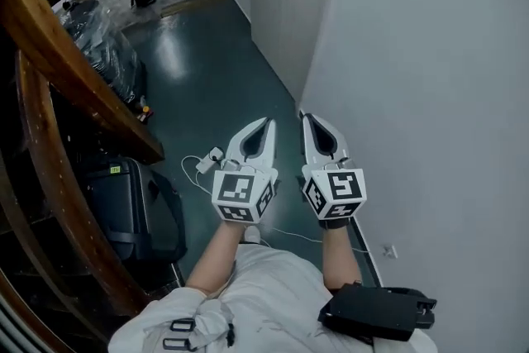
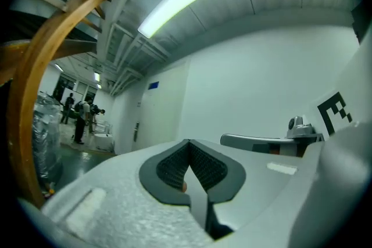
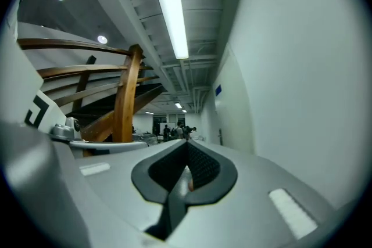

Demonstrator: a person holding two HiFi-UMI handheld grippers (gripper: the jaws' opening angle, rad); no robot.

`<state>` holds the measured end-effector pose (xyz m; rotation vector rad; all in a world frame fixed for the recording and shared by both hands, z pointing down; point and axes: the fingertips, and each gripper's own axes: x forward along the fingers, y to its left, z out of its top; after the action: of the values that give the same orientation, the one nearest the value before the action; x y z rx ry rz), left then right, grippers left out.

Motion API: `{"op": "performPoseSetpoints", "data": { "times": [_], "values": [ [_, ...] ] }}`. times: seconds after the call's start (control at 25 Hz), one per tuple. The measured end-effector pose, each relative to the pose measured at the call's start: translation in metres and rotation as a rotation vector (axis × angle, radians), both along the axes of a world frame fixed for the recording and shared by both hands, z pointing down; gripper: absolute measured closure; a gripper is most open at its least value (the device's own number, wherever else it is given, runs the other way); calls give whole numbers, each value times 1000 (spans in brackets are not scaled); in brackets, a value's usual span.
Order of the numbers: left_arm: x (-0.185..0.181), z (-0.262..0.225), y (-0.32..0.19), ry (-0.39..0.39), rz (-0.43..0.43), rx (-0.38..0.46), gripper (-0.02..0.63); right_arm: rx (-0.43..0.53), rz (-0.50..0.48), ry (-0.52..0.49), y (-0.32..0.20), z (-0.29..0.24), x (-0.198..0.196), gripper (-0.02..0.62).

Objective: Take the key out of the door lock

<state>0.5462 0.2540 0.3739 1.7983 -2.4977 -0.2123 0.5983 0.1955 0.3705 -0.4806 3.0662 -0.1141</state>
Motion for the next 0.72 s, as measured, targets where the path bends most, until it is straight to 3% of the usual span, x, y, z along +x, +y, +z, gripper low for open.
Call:
{"op": "performPoseSetpoints", "data": {
  "times": [0.16, 0.4, 0.72],
  "values": [
    [-73, 4, 49, -9, -158, -11, 606, 25, -149, -9, 44, -4, -80, 594],
    [-151, 34, 99, 21, -358, -71, 606, 73, -343, 54, 99, 18, -163, 594],
    [-220, 48, 67, -1, -450, -85, 606, 91, -472, 54, 72, 35, -243, 594]
  ]
}}
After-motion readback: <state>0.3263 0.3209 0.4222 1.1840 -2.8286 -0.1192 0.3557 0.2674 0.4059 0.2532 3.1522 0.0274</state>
